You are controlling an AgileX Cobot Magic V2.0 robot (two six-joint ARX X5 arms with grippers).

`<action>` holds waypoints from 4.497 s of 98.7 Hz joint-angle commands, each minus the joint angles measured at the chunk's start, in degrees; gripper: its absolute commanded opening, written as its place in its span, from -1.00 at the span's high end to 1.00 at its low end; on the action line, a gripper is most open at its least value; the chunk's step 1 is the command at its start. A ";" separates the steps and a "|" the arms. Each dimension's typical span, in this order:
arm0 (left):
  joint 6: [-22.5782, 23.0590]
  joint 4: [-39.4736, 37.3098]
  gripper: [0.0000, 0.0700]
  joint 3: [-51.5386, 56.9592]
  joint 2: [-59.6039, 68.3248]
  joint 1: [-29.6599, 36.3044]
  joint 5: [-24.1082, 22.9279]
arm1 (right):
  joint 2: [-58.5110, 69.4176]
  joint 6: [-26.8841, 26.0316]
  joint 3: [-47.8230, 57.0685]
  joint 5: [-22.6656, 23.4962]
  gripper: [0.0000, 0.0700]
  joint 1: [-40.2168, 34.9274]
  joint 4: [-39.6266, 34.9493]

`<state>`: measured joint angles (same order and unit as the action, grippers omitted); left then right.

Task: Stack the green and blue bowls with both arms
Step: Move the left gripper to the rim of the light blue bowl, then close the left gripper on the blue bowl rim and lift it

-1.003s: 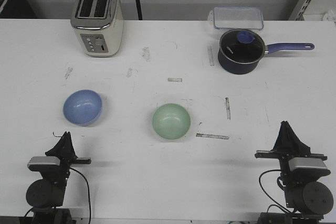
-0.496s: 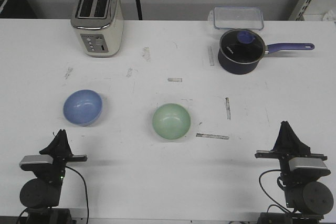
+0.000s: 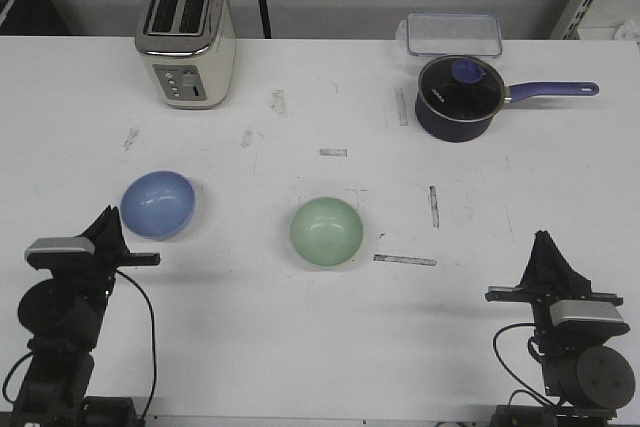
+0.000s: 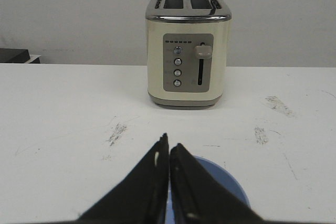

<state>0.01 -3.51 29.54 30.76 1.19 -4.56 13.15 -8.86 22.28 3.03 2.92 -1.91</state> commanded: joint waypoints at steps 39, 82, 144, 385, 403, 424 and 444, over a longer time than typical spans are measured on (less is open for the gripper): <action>0.59 16.81 1.00 22.10 24.94 0.00 0.00 | -0.09 -0.31 0.20 0.00 0.98 -0.11 0.66; -17.53 40.11 1.00 37.55 37.77 -4.70 2.25 | -0.09 -0.31 0.20 0.00 0.98 -0.11 0.66; -19.63 54.42 0.25 45.09 50.82 -18.80 21.31 | -0.09 -0.31 0.20 0.00 0.98 -0.11 0.63; -18.73 49.33 1.00 45.05 65.11 -14.67 15.54 | -0.09 -0.31 0.20 0.00 0.98 -0.11 0.63; -18.73 52.43 1.00 46.86 63.69 -14.25 16.26 | -0.09 -0.31 0.20 0.00 0.98 -0.11 0.66; -18.69 57.33 1.00 52.02 61.33 -12.74 16.41 | -0.09 -0.31 0.20 0.00 0.98 -0.11 0.66; -18.71 60.15 1.00 56.13 61.29 -6.29 16.39 | -0.09 -0.31 0.20 0.00 0.98 -0.11 0.63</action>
<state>-18.81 56.14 84.31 91.46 -7.27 11.35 13.15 -8.86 22.28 3.03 2.92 -1.91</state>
